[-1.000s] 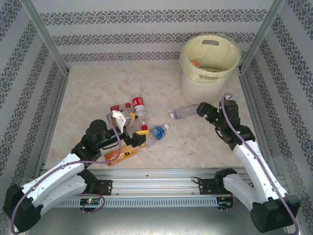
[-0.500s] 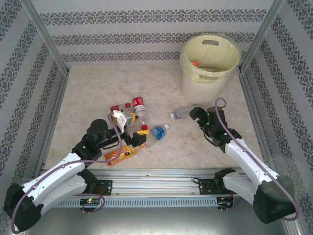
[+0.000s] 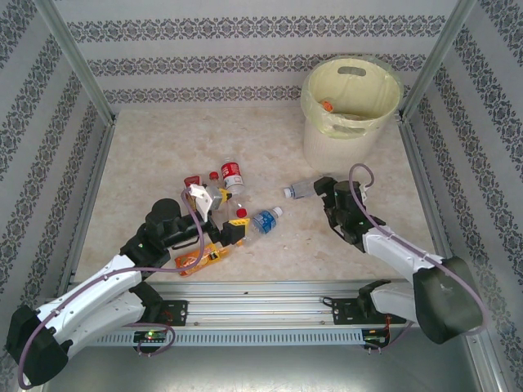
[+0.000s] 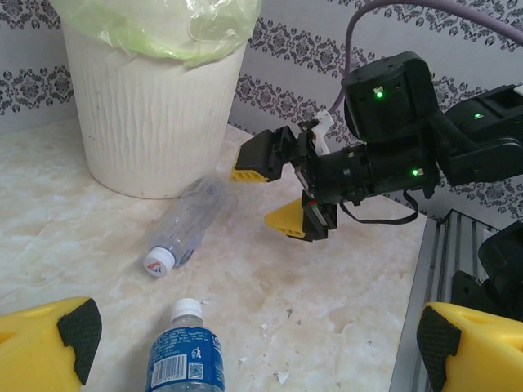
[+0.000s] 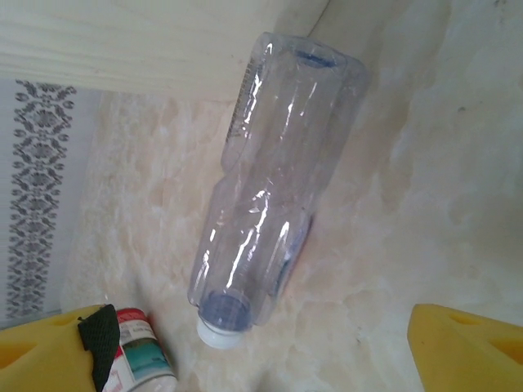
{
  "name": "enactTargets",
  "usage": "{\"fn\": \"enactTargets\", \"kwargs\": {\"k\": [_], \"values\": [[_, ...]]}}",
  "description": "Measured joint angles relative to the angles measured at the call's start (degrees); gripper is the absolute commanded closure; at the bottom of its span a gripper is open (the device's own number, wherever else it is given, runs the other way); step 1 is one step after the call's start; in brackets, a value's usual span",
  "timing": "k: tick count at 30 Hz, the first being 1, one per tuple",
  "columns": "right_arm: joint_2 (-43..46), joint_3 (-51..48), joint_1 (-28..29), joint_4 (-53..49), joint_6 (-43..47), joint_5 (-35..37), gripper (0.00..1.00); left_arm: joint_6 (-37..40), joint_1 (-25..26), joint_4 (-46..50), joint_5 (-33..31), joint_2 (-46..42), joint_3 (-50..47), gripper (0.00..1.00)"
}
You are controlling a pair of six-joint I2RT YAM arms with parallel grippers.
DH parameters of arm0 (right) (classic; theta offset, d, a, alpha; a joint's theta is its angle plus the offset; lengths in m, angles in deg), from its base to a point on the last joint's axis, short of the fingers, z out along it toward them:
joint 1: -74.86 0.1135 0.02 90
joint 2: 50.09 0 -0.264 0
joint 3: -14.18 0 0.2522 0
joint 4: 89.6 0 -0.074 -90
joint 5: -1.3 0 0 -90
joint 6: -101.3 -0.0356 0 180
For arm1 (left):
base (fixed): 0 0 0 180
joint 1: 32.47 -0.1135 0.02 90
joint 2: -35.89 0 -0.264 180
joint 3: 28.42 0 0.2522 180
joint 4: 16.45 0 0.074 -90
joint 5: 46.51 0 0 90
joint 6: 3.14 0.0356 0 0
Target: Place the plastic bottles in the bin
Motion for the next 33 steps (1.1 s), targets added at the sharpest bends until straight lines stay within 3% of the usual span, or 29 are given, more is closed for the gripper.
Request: {"fn": "enactTargets", "kwargs": {"k": [15, 33], "values": [[-16.52, 3.28, 0.31, 13.29, -4.39, -2.34, 0.12, 0.35, 0.15, 0.79, 0.0, -0.02, 0.55, 0.0], [-27.3, 7.06, -3.56, 20.65, -7.02, -7.5, 0.28, 1.6, 0.22, 2.14, -0.02, -0.07, 0.55, 0.0]]}}
